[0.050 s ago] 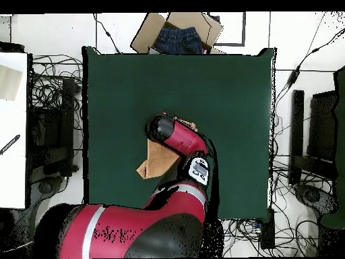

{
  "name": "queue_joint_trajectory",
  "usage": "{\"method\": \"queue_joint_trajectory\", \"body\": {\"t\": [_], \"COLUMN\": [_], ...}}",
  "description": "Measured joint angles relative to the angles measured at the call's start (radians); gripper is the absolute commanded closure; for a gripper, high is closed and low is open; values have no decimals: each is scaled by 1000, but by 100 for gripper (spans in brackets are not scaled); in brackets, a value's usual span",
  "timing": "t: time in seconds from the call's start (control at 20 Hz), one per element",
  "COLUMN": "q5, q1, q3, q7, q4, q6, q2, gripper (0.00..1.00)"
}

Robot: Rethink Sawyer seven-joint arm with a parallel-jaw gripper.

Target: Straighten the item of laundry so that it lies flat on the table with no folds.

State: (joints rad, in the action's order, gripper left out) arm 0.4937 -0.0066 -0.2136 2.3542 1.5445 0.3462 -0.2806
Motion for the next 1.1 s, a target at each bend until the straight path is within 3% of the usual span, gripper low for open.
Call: {"method": "queue_joint_trajectory", "body": {"t": [0.55,1.1], "q5": [-94,-208], "q1": [-26,-13], "q3": [33,47], "q7": [0,0], "q4": [7,170], "q6": [-2,-2], "q2": [-33,-268], "gripper": [100,100]}}
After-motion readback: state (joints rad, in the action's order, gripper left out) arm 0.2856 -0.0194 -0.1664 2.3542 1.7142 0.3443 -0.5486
